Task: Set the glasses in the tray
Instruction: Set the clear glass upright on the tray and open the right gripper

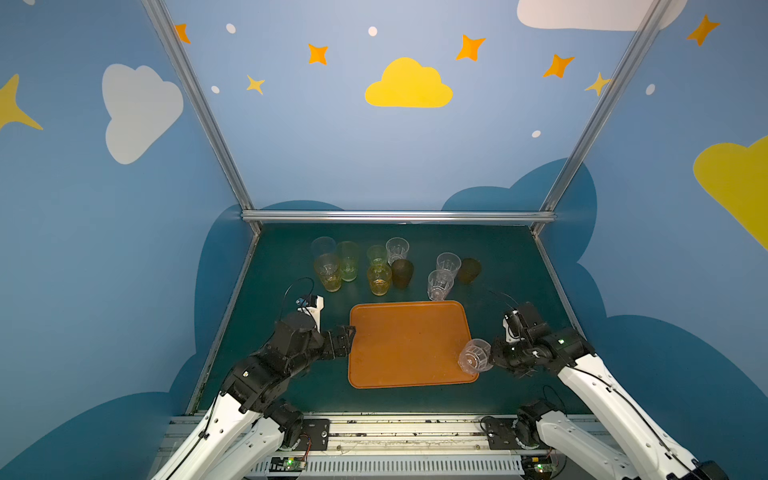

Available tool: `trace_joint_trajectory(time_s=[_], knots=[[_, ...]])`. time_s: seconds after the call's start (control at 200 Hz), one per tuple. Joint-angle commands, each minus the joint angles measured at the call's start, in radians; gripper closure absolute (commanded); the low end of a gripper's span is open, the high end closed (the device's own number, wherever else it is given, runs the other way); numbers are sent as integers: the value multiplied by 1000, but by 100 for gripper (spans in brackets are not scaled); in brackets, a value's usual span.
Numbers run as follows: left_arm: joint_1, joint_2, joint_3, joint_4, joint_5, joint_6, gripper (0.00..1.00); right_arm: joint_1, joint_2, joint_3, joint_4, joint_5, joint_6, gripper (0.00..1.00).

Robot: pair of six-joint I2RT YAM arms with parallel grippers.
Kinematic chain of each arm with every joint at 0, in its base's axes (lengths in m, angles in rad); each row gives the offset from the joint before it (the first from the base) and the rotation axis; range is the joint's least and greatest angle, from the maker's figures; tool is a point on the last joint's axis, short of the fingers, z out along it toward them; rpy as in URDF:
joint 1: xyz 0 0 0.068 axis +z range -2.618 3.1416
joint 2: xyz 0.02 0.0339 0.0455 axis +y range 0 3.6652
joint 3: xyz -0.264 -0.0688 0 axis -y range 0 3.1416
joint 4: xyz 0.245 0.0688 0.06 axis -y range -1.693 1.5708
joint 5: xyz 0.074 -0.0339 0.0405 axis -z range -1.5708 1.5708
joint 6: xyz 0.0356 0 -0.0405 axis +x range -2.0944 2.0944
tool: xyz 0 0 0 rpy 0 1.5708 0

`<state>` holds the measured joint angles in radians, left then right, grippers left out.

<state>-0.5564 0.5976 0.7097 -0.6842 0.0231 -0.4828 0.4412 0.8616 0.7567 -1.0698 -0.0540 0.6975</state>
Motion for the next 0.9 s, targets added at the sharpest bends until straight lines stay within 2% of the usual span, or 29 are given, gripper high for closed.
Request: trace_joint_trajectory(time_s=[0.0, 0.396, 0.461, 0.496, 0.501, 0.531, 0.756, 0.891], knots=[[4, -8, -7, -24, -38, 13, 0, 21, 19, -13, 17, -5, 25, 100], [4, -11, -4, -34, -41, 16, 0, 83, 102, -20, 63, 21, 77, 100], [3, -12, -4, -34, -38, 15, 0, 85, 102, -18, 61, 17, 86, 74], [4, -12, -4, -34, -36, 15, 0, 85, 100, -18, 62, 12, 91, 64], [4, -12, -4, -34, -35, 15, 0, 85, 98, -18, 62, 10, 95, 60], [4, -12, -4, -34, -34, 15, 0, 86, 95, -19, 64, 7, 99, 54], [3, -16, 3, -31, -42, 6, 0, 84, 73, 30, 70, -1, 106, 25], [4, 13, 21, -40, -98, -42, 0, 80, 82, 88, 94, -2, 92, 15]])
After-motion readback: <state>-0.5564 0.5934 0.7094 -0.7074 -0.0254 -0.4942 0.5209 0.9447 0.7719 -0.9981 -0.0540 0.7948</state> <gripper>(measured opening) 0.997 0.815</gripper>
